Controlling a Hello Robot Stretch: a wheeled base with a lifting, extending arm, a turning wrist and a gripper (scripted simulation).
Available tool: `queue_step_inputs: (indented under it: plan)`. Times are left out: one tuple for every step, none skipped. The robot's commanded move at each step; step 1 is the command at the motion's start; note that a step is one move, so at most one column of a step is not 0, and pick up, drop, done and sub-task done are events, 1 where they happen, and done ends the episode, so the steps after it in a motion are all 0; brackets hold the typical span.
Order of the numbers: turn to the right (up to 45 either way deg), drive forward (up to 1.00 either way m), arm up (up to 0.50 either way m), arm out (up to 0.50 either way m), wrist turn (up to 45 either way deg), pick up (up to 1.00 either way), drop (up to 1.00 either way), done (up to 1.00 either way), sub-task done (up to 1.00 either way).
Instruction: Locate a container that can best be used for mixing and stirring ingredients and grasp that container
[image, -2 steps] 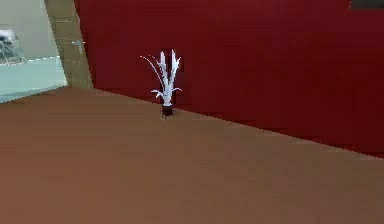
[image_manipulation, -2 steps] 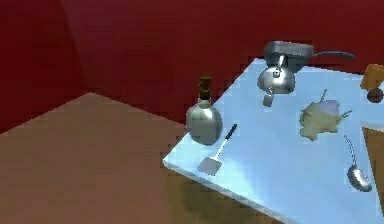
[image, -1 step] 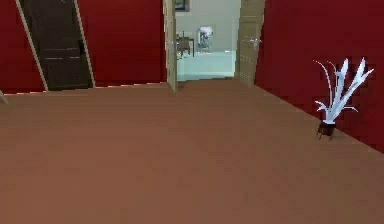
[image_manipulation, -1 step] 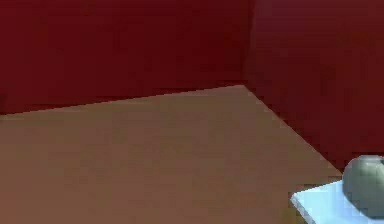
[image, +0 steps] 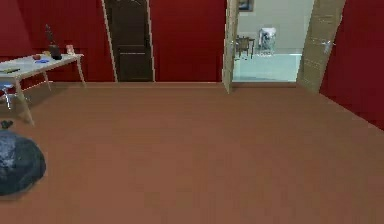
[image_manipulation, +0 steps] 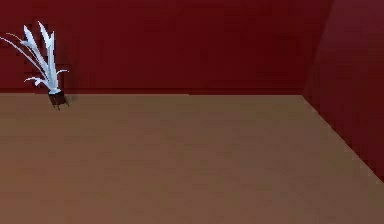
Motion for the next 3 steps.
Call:
queue_step_inputs:
  plan:
    - [0.0, 0.10, 0.00, 0.00, 0.0, 0.00, 0.00, 0.00, 0.00]
    - [-45.0, 0.00, 0.00, 0.00, 0.0, 0.00, 0.00, 0.00, 0.00]
    - [-39.0, 0.00, 0.00, 0.00, 0.0, 0.00, 0.00, 0.00, 0.00]
